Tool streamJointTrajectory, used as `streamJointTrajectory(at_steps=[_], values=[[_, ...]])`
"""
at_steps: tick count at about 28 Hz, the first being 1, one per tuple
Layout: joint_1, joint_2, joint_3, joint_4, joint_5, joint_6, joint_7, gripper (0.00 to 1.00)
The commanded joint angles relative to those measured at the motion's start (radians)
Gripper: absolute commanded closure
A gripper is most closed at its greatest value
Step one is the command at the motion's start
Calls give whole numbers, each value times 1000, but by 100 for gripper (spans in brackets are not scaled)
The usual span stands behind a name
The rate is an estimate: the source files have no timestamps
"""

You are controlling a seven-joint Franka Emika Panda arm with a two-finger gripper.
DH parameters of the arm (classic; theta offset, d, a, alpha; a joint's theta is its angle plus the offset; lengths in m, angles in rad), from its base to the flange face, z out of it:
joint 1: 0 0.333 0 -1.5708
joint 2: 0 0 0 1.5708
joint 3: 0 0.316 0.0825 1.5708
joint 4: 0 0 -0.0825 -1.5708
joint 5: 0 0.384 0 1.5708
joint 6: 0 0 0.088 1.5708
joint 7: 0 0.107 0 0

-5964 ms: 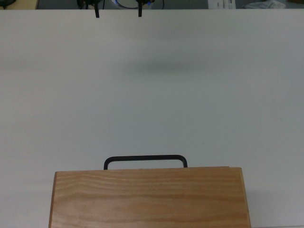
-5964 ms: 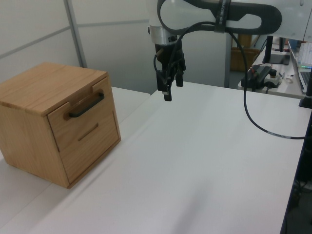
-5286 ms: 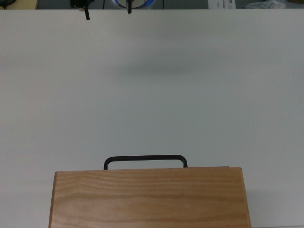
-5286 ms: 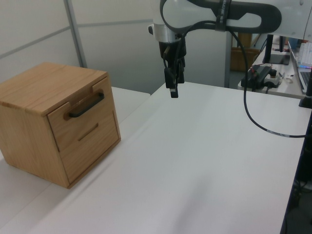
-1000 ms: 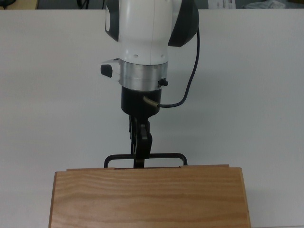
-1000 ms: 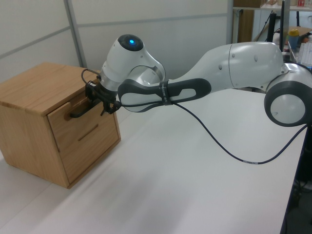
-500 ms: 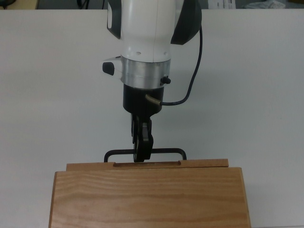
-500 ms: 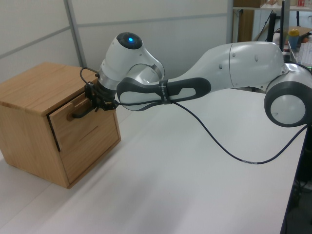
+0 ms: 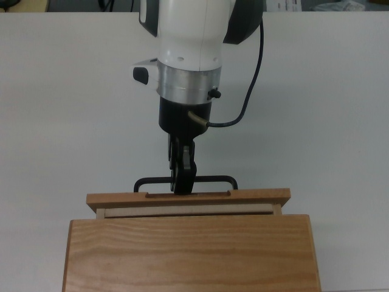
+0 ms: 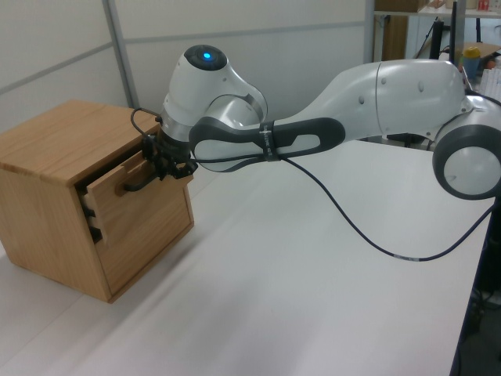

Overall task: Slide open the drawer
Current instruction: 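Pull the handle outward, sliding the upper drawer out of the cabinet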

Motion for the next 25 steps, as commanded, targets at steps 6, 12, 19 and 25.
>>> streamJointTrajectory(at_steps=[6,12,19,25], values=[[5,-228,-5,-168,0,-42,3,100],[5,-304,1,-260,25,-107,-3,100],[4,-392,1,-362,77,-143,-21,100],[5,-449,1,-409,109,-182,-35,100]])
